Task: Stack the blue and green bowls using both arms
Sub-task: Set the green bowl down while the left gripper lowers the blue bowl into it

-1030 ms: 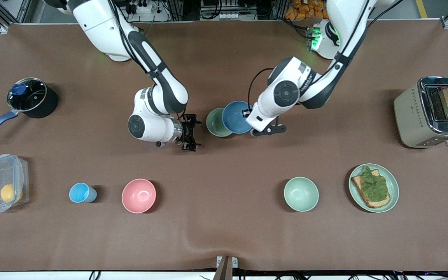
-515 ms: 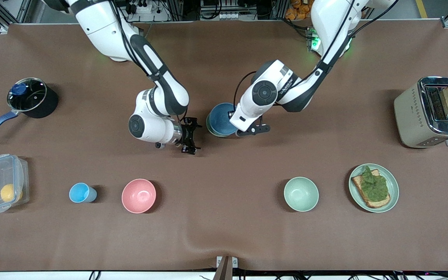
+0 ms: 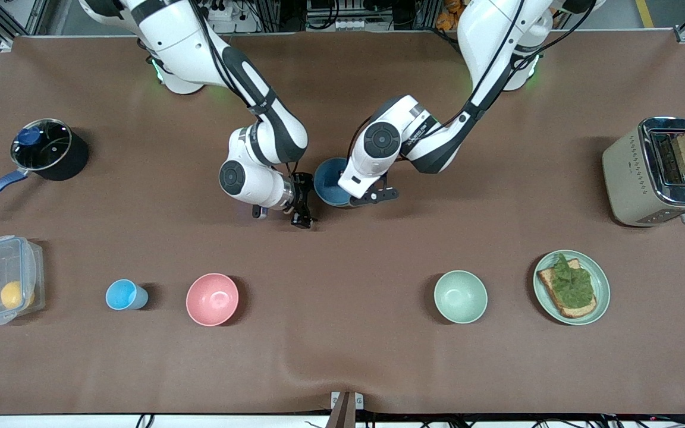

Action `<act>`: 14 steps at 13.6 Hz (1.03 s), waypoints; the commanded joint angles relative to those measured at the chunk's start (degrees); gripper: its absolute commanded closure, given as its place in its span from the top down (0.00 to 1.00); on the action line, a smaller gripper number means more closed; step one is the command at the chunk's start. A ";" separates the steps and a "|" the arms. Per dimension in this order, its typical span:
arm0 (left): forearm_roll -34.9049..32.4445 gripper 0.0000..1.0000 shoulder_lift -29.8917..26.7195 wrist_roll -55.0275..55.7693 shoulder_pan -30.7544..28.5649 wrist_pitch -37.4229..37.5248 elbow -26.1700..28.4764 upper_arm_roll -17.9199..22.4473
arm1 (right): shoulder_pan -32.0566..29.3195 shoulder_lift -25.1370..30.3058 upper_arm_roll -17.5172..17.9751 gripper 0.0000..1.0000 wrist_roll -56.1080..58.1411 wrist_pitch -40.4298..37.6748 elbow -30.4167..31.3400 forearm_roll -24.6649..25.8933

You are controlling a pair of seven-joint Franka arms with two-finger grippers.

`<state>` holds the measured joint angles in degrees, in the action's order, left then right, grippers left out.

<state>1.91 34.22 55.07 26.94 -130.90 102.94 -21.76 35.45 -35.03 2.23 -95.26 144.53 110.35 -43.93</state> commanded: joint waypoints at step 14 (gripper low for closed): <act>-1.20 1.00 -7.14 4.34 -1.09 11.01 -2.21 0.31 | 0.67 2.07 -0.12 1.00 -0.19 -0.30 1.10 -0.72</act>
<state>1.68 30.82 57.02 26.08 -122.64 100.05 -21.20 35.90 -34.44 2.25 -95.23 144.54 110.45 -43.93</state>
